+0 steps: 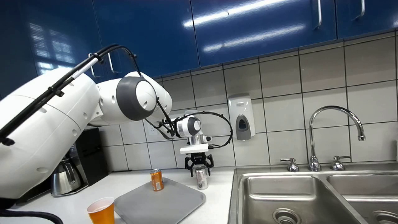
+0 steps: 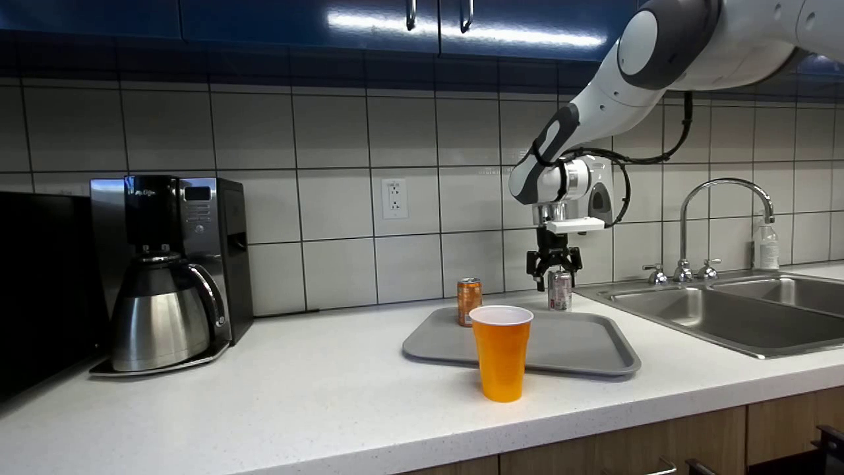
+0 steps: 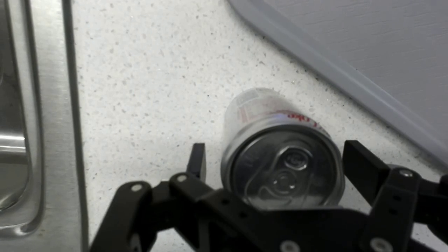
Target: Put the grey can on the tray
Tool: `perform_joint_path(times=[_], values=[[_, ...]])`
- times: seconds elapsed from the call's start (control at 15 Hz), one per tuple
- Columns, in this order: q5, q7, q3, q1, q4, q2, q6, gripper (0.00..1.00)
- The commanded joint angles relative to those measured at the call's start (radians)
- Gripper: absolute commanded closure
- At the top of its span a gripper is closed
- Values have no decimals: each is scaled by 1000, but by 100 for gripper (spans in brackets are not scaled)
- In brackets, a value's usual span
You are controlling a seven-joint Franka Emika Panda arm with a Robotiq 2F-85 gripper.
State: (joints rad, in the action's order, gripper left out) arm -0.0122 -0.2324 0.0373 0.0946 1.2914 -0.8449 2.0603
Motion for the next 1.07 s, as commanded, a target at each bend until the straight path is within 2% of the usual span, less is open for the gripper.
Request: perform_joint_path(times=[0.0,0.8,0.87,1.0], values=[[-27,-8,-5,4,-4,5,-16,0],[-36,-12,-9,6,18,16,-4,0],[-35,-13,-10,7,20,17,-5,25],[-37,-11,-9,5,26,21,-1,34]])
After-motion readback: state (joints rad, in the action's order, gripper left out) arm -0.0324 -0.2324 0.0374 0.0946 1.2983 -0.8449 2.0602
